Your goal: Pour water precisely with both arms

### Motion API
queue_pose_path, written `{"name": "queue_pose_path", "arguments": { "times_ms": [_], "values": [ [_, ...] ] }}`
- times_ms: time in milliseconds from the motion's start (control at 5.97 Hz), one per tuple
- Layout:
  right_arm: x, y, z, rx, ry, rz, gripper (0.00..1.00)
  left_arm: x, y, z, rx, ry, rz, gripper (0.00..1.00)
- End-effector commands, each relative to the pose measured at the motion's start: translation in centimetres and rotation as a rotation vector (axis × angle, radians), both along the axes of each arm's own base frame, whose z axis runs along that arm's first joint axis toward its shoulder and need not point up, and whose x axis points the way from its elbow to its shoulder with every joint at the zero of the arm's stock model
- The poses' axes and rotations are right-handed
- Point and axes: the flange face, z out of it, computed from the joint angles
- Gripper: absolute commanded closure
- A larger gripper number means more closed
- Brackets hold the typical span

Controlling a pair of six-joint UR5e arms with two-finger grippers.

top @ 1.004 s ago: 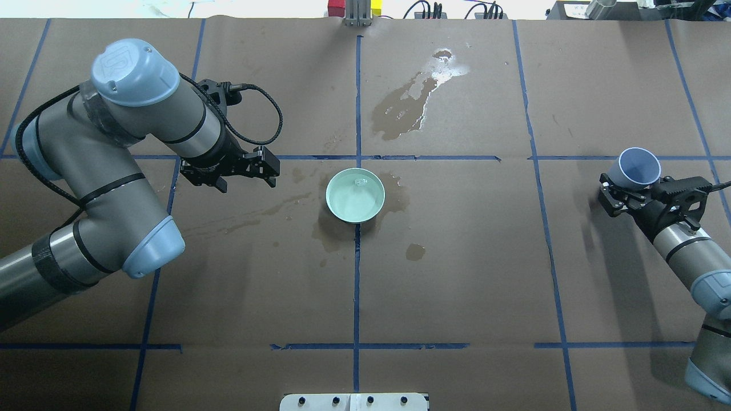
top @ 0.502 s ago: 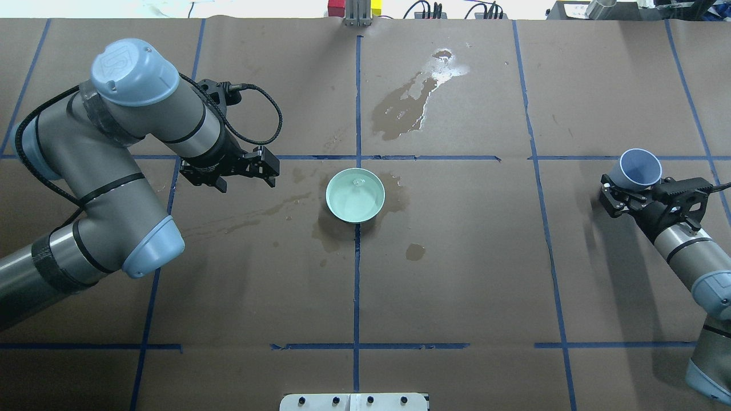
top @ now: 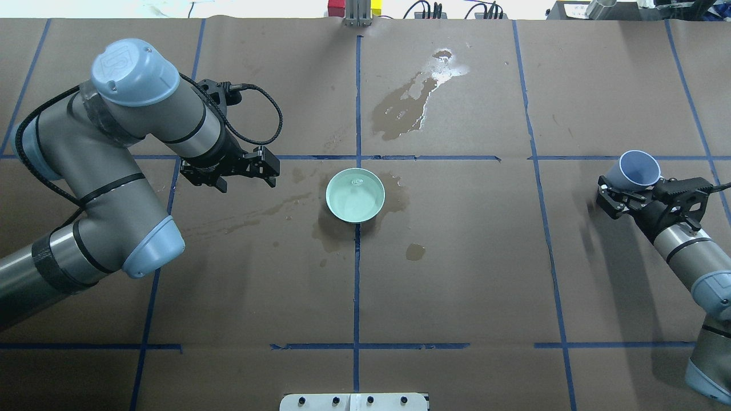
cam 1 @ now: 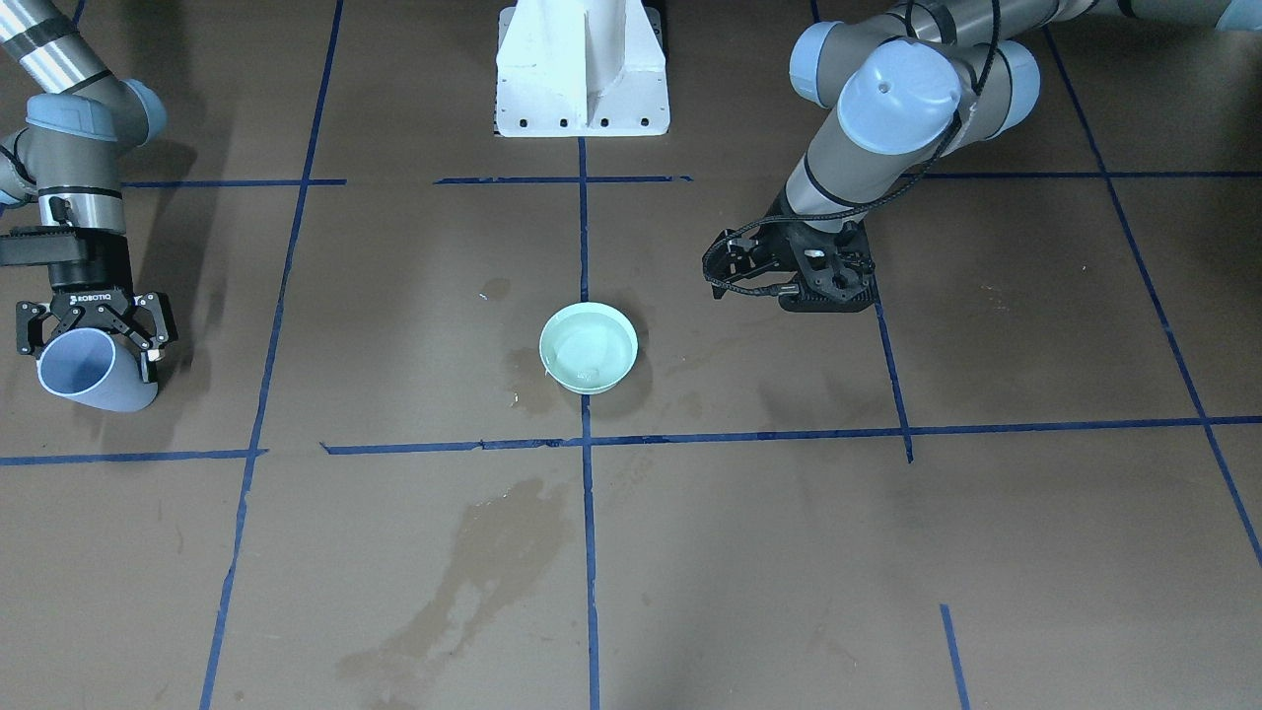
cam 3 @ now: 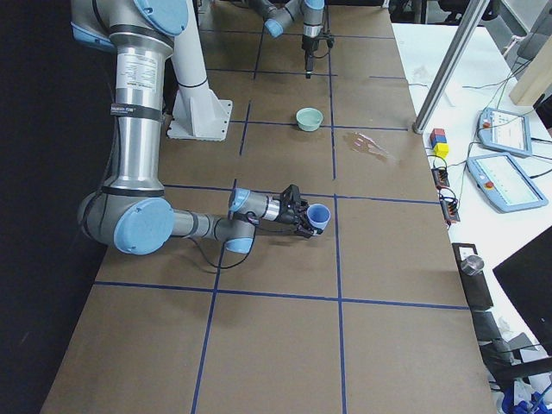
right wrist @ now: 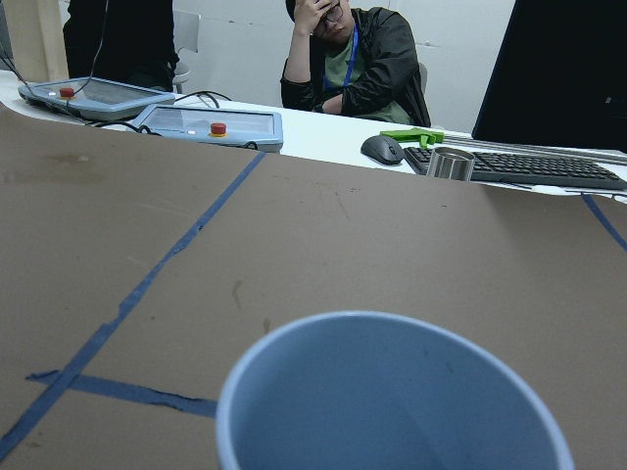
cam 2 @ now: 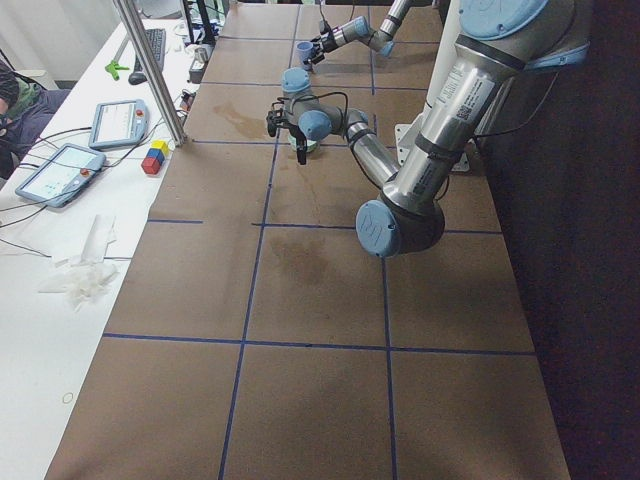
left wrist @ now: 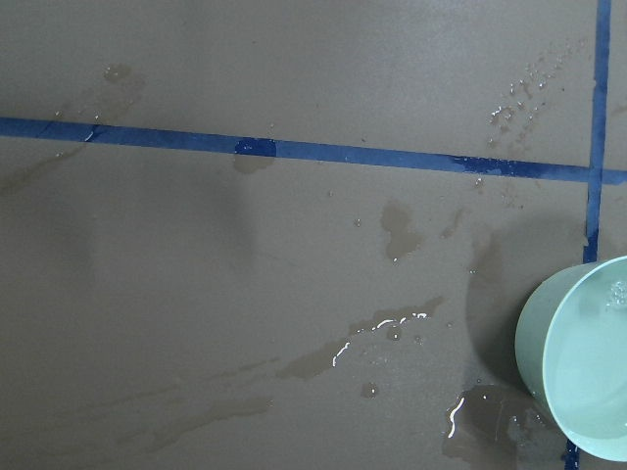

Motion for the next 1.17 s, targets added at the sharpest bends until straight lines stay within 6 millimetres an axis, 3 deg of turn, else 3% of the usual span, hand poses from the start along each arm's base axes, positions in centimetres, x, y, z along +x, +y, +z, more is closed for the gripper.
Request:
{"name": "queue_pose_path", "arguments": {
  "times_ms": [0,167,502,1004],
  "values": [
    [0.7,0.7,0.3,0.007,-0.045,-0.005,0.00,-0.1,0.1,-0.1,0.000,0.002,-0.002,0.00],
    [1.5,3.0,1.5,0.004,-0.093,-0.035,0.00,-0.3,0.2,-0.2,-0.002,0.005,-0.005,0.00],
    [0.6,5.6,1.1,0.022,-0.203,-0.097,0.00,-0.3,0.2,-0.3,0.000,0.006,-0.006,0.00],
    [7.8,9.8,3.7,0.040,-0.274,-0.172,0.00,-0.3,0.2,-0.4,-0.002,0.007,-0.008,0.00]
  ]
}}
